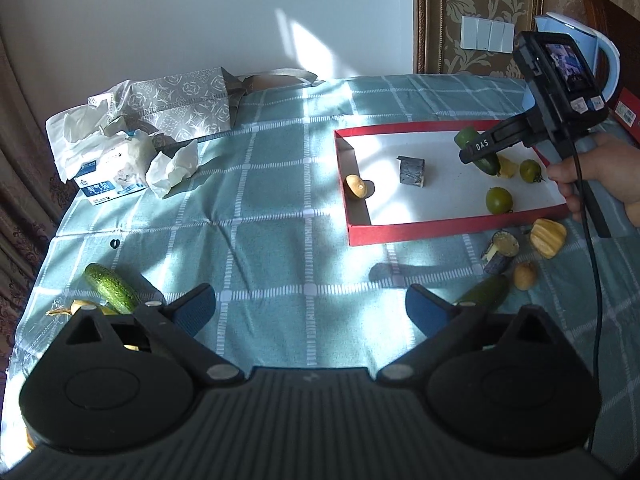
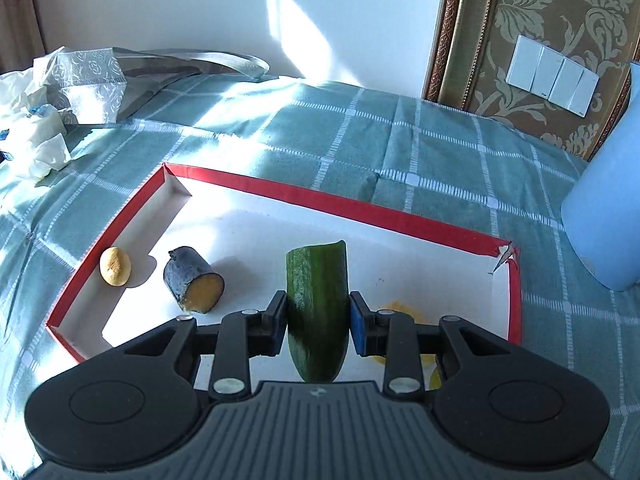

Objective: Organize fruits
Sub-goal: 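Place the short cucumber piece in the tray and open the right gripper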

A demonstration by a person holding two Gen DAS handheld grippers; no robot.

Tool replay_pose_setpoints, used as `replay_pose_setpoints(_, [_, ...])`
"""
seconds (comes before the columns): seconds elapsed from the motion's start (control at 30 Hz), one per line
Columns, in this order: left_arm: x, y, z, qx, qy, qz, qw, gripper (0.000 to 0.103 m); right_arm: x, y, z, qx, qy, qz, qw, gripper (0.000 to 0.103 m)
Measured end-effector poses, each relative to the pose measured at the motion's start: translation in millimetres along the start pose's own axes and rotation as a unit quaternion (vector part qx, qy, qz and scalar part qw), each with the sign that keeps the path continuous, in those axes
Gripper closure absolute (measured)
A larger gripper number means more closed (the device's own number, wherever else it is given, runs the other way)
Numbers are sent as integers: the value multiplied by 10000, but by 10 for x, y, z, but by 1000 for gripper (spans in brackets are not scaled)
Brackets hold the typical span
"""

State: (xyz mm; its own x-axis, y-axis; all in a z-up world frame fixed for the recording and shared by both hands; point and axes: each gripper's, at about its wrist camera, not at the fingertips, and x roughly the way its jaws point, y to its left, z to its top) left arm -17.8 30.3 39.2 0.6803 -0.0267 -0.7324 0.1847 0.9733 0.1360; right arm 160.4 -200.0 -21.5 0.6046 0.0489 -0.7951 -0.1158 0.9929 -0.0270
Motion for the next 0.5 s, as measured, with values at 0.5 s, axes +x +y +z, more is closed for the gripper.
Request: replay_pose_setpoints(0.5, [-66,-104,65,71,-95,-180,9998,0,-1035,-407,-195,934,-1041,68,9902,39])
